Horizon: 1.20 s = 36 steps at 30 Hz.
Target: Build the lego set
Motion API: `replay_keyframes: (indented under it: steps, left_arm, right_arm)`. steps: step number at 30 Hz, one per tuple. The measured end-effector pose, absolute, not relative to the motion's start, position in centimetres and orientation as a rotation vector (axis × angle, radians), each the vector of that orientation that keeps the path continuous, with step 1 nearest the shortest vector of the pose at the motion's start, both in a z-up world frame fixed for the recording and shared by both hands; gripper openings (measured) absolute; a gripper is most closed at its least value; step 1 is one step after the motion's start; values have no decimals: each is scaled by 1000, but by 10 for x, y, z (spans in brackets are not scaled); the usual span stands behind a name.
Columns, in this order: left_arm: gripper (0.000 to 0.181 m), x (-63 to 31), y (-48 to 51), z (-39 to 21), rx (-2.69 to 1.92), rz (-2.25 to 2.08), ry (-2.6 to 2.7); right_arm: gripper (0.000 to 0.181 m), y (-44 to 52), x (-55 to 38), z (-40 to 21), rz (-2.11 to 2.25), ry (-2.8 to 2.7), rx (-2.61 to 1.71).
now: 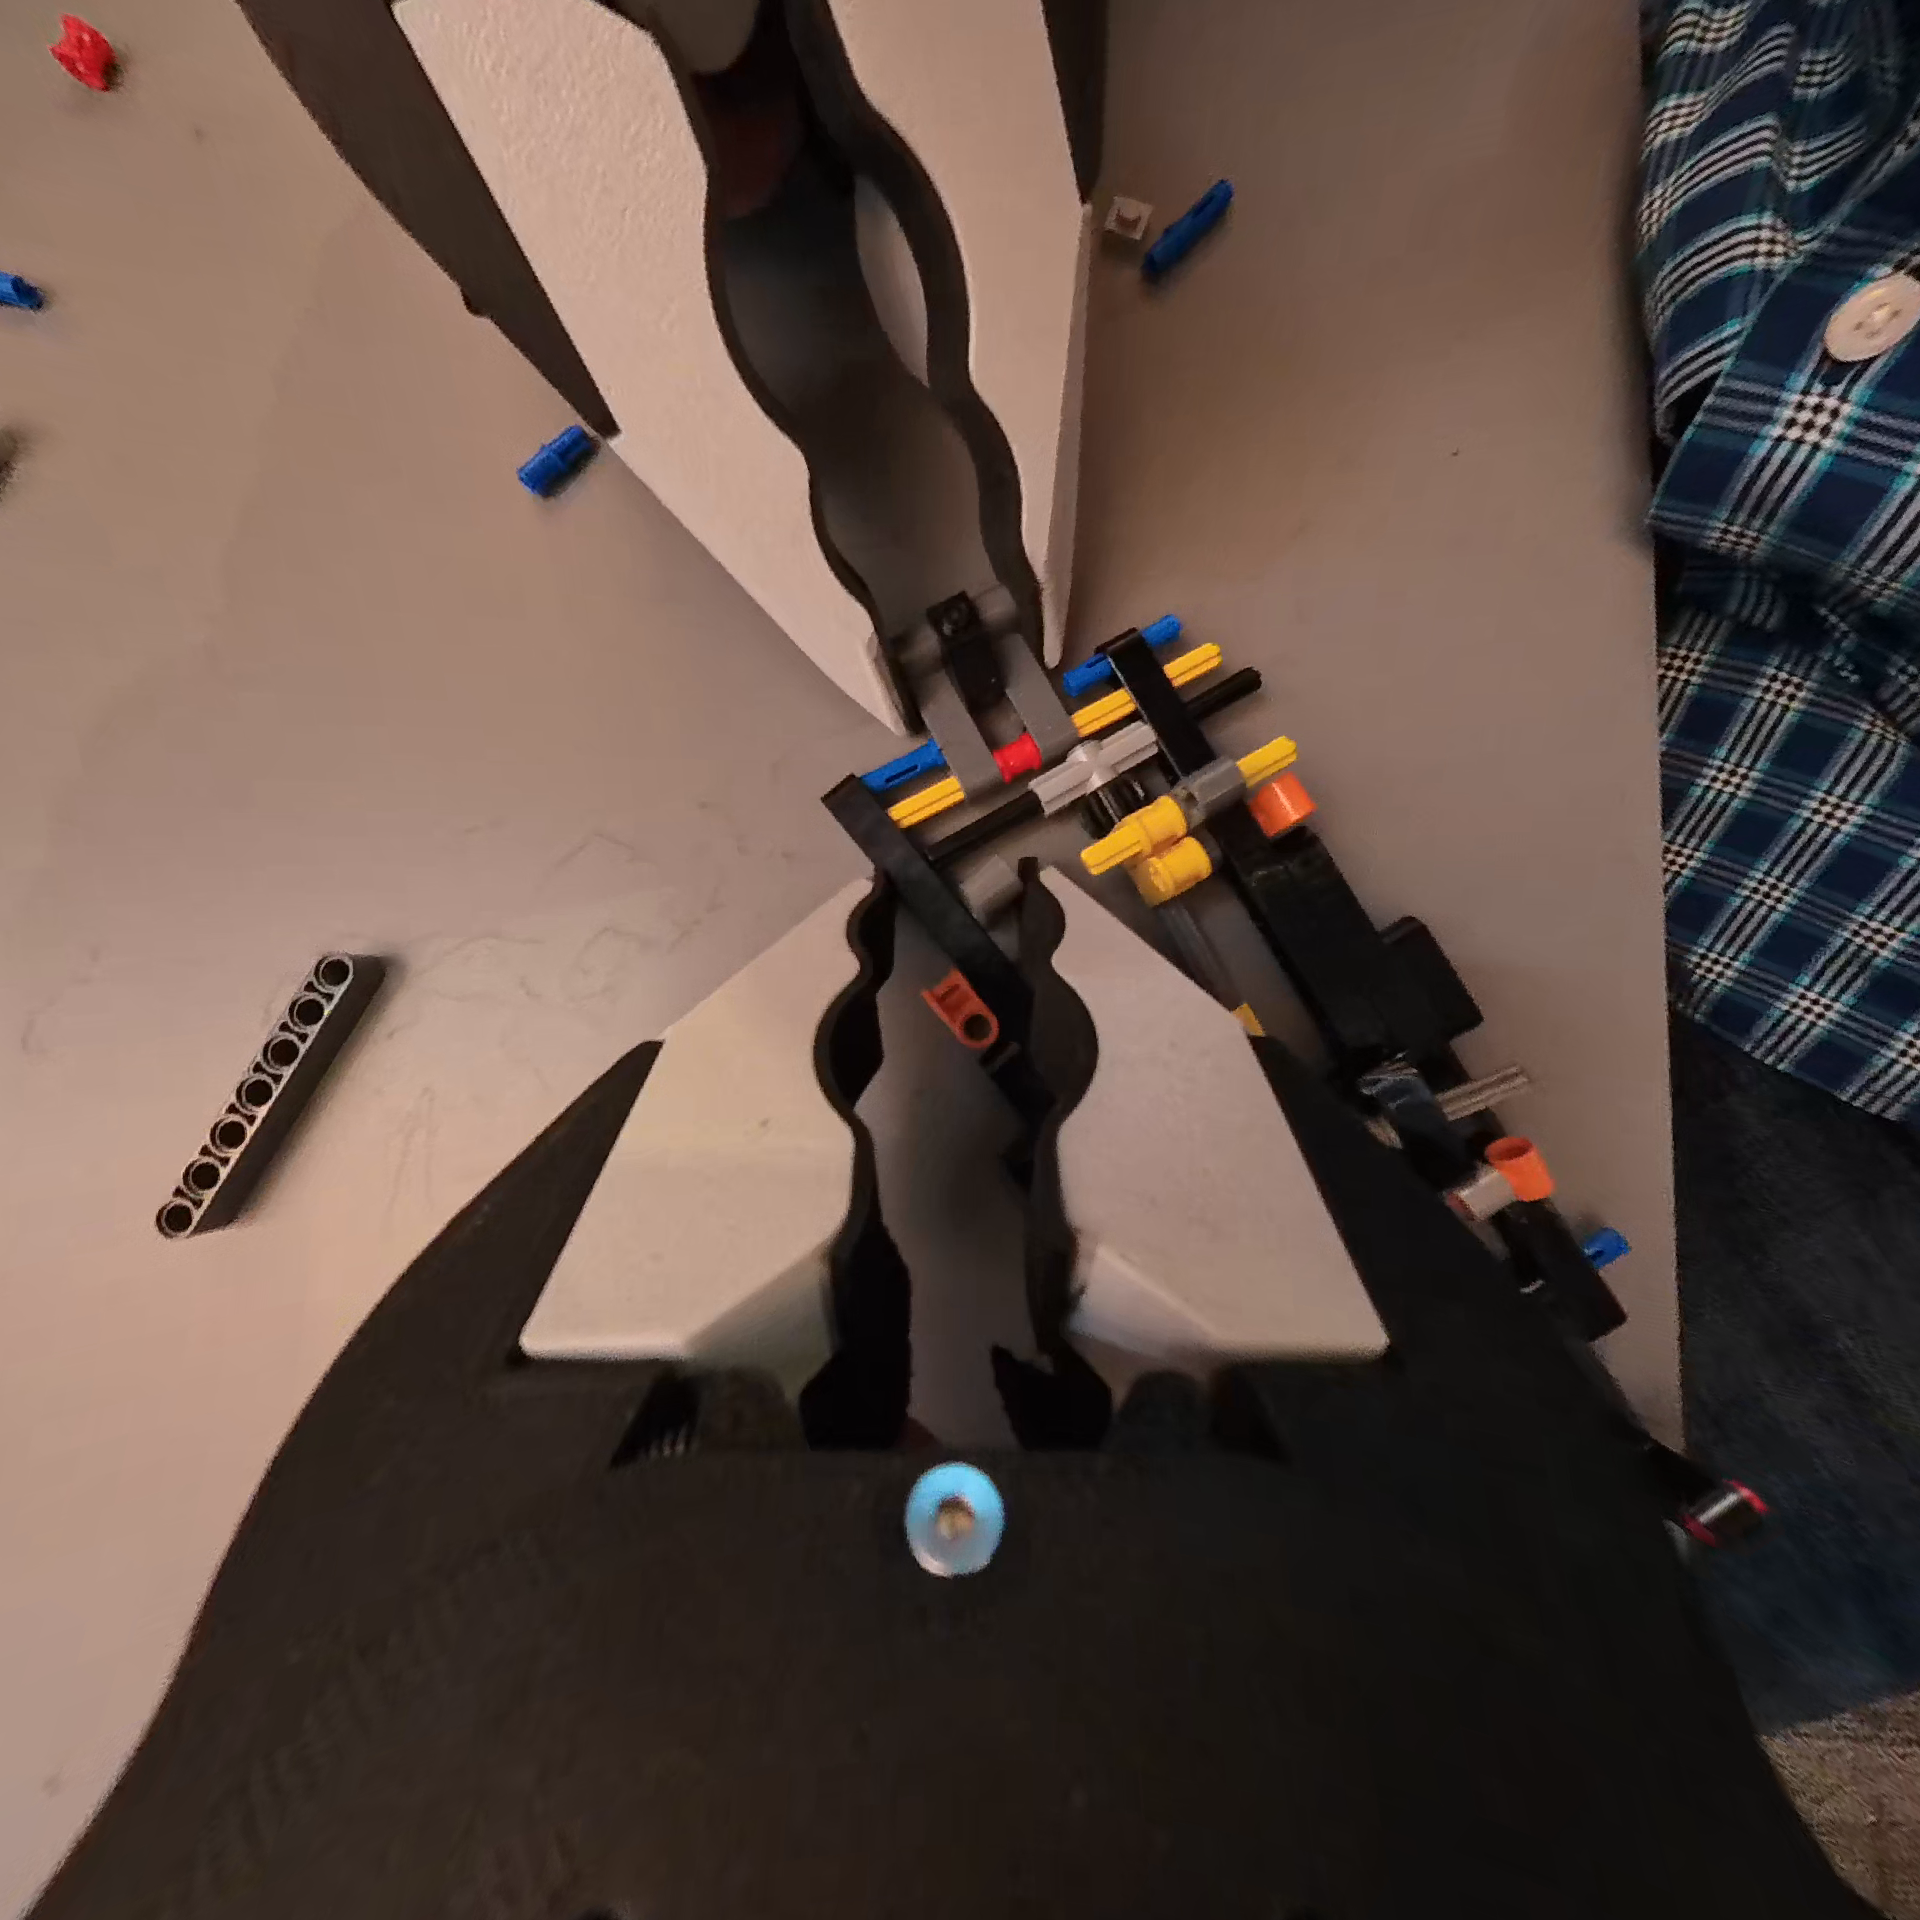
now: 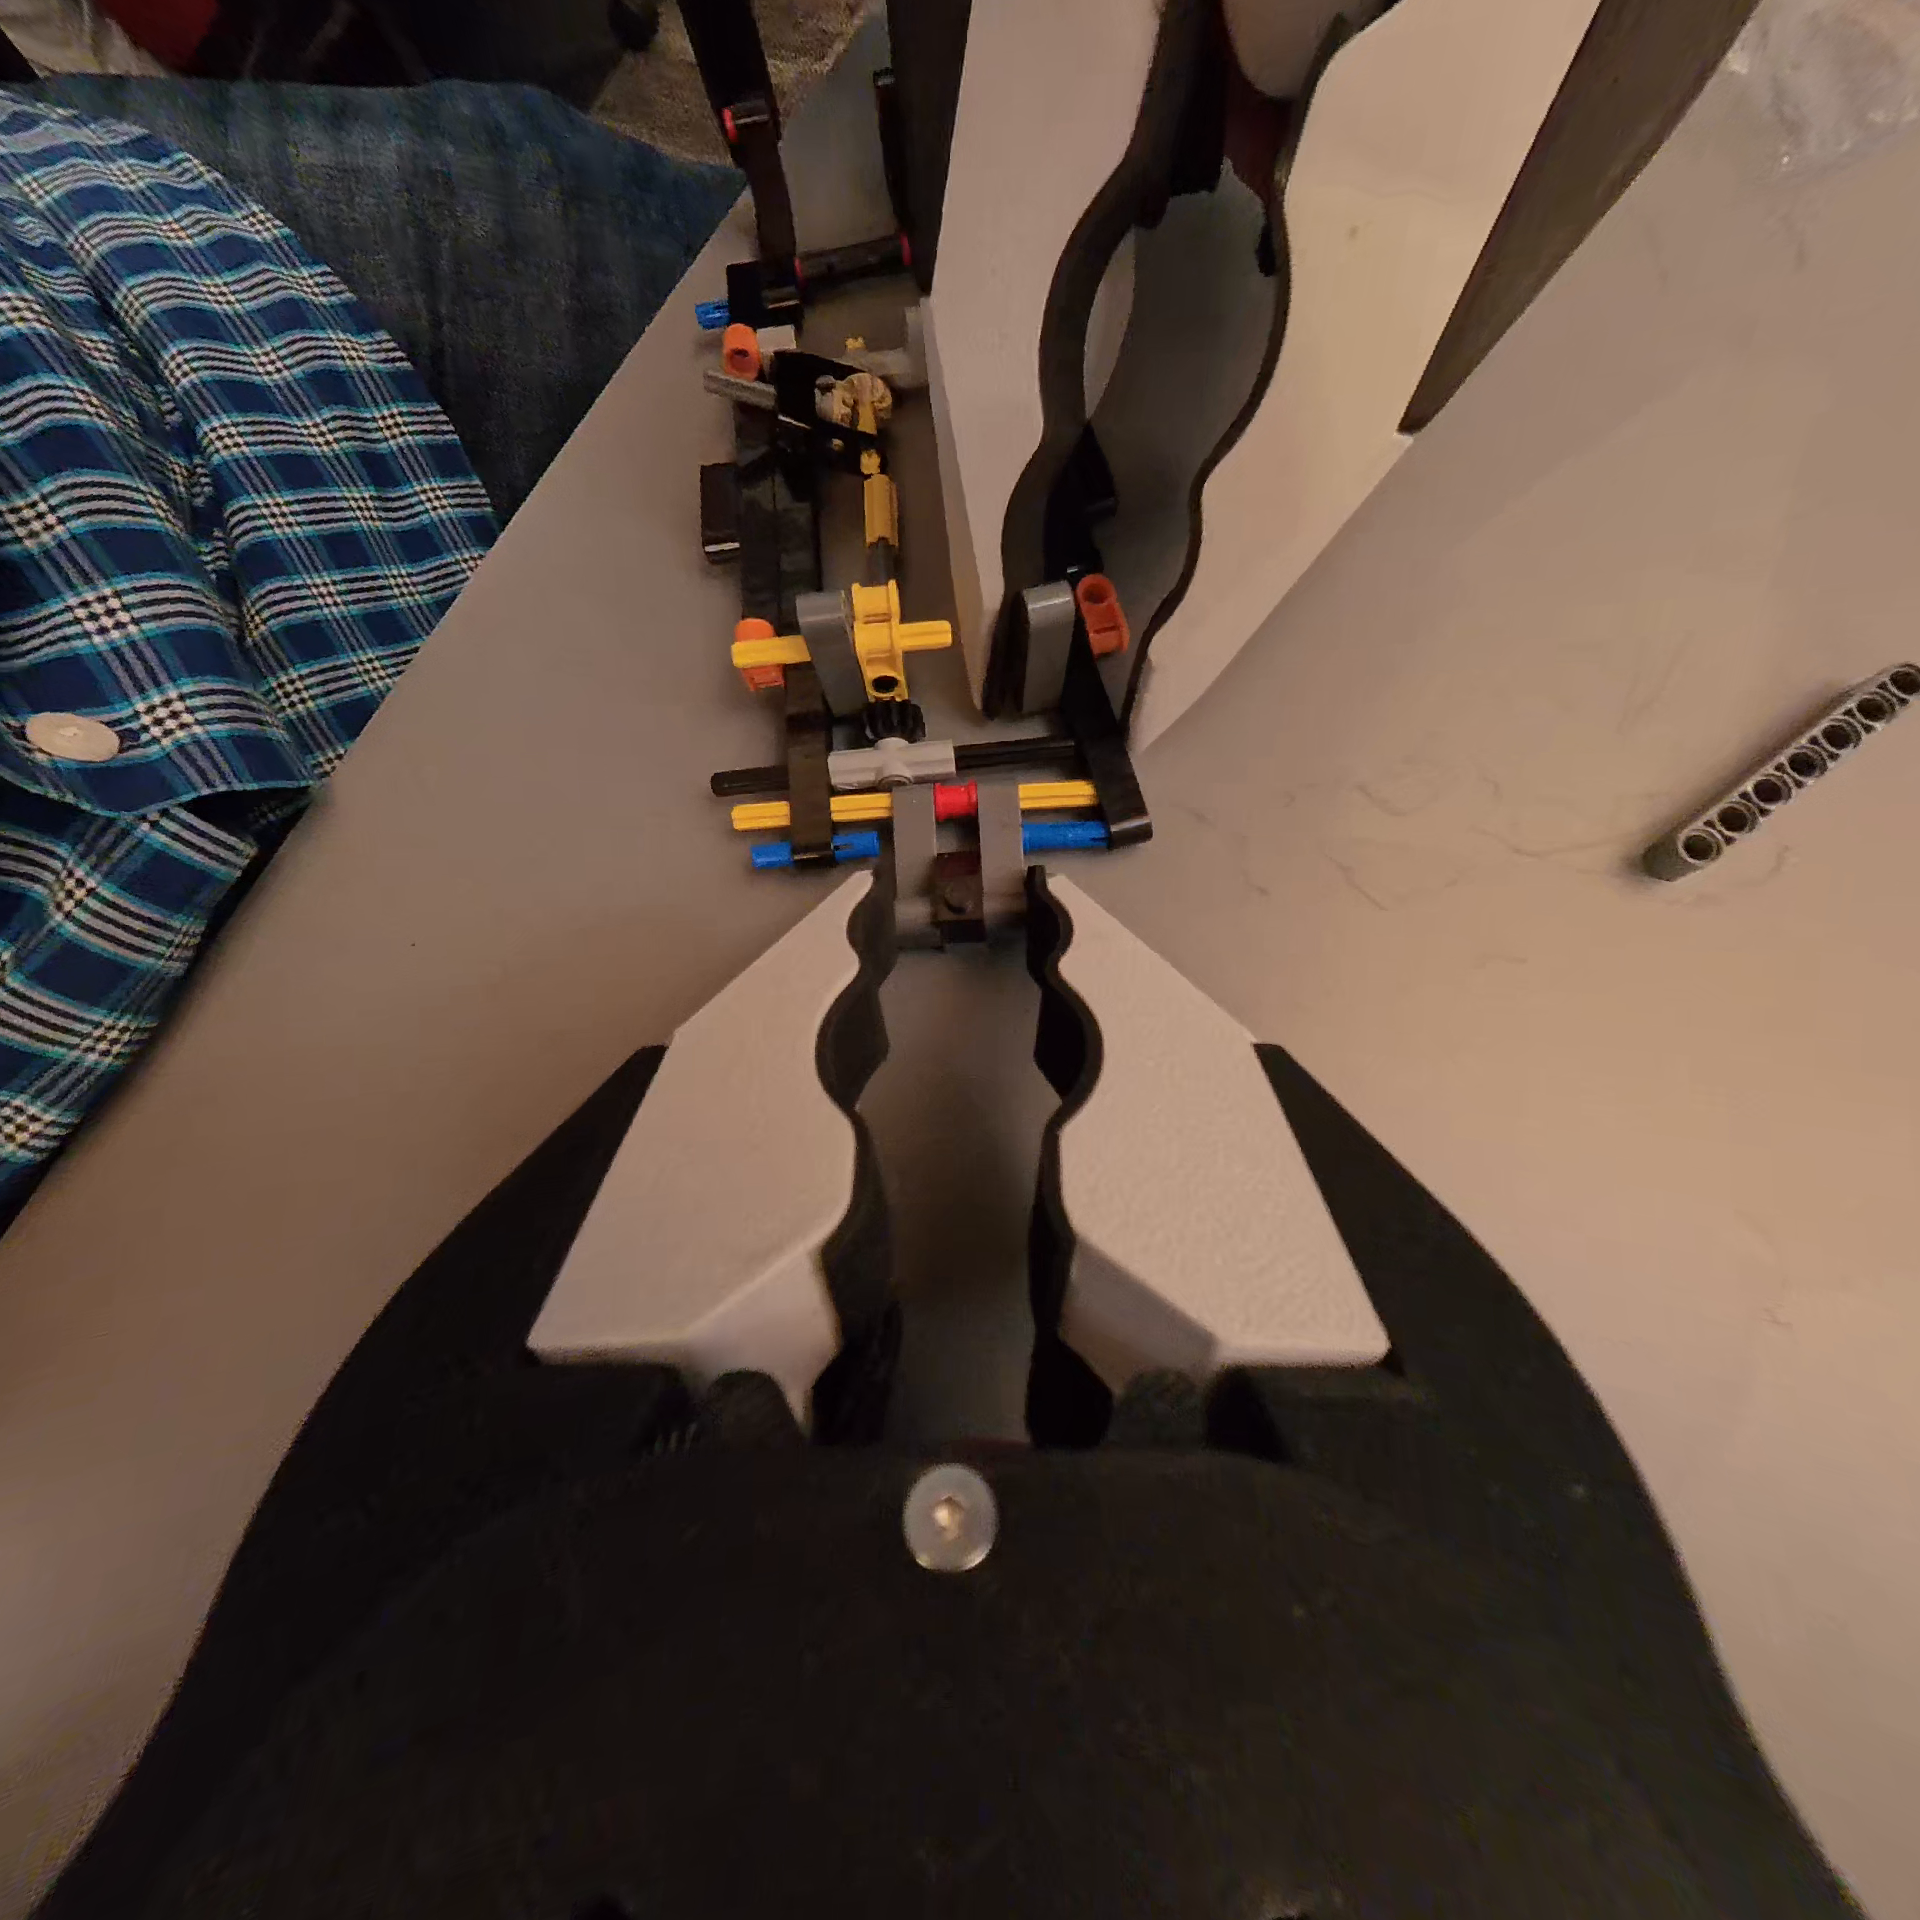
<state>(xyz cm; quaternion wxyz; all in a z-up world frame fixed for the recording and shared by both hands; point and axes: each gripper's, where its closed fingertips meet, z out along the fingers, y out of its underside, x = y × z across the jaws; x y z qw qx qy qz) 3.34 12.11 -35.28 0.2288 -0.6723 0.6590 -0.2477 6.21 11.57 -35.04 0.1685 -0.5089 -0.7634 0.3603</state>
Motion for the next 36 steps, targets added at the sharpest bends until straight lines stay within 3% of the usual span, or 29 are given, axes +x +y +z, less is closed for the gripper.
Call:
replay_keyframes:
  steps: [18,22,27,31,36]
  left_arm:
    - [22,33,120,-353,-1844,-660,1799]
    - [22,33,120,-353,-1845,-666,1791]
    - [22,33,120,-352,-1846,-673,1789]
    - [22,33,119,-352,-1843,-657,1809]
    - [22,33,119,-352,-1844,-652,1820]
  right_arm:
    - [25,117,60,-349,998,-2161,-1424]
    - [36,120,58,-349,965,-2134,-1420]
    - [28,116,59,-349,992,-2163,-1401]
    - [39,121,56,-349,981,-2136,-1430]
    - [32,116,57,-348,1001,-2180,-1388]
